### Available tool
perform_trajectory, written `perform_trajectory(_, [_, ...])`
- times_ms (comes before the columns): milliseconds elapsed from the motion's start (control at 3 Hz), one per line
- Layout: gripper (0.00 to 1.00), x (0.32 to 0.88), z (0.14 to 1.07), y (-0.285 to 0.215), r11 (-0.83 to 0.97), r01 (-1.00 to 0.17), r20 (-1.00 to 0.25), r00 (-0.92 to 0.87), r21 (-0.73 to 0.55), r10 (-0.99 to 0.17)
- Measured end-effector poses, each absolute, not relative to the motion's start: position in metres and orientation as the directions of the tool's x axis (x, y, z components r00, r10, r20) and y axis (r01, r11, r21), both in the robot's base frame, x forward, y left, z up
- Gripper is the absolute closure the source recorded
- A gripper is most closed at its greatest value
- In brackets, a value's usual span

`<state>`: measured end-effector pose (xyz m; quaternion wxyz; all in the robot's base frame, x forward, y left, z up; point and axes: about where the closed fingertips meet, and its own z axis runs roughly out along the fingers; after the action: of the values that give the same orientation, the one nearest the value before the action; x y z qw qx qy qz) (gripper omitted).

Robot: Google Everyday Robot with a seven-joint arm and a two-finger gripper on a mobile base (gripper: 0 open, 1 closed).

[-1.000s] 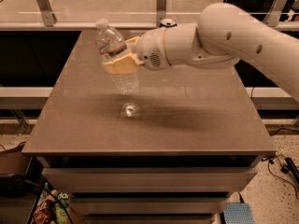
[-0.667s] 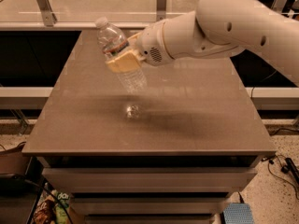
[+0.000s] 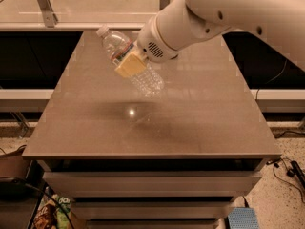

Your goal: Knock water bottle over

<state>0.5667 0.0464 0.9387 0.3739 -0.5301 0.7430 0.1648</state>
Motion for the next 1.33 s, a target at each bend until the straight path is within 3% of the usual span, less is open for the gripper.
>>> perform_trajectory(1333, [1.00, 0.581, 0.889, 0.014, 0.391, -0.902, -0.399, -0.295, -0.184, -0.868])
